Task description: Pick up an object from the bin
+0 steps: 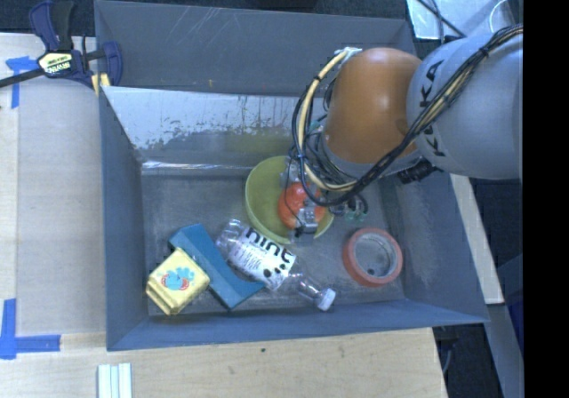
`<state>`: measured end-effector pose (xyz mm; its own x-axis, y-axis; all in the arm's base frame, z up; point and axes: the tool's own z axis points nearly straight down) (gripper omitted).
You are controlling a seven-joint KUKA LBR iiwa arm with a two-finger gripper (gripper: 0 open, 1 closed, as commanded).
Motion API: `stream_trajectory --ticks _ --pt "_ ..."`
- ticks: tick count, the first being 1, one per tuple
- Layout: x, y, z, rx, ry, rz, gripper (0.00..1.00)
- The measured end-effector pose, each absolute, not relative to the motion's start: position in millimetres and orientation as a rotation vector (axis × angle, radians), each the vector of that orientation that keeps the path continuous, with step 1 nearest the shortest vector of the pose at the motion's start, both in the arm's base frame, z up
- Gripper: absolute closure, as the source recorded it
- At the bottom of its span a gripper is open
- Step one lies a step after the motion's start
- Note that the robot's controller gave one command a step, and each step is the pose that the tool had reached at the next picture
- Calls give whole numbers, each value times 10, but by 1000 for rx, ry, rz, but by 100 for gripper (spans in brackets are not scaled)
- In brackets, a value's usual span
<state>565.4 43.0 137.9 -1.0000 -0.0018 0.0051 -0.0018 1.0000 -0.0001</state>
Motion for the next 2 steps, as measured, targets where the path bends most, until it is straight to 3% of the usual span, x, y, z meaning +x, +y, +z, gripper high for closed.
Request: stream_trajectory --ticks 1,2 --pt "5674 429 1423 0 -3145 -1 0" --pt "5525 619 1060 -244 -3152 -3 0"
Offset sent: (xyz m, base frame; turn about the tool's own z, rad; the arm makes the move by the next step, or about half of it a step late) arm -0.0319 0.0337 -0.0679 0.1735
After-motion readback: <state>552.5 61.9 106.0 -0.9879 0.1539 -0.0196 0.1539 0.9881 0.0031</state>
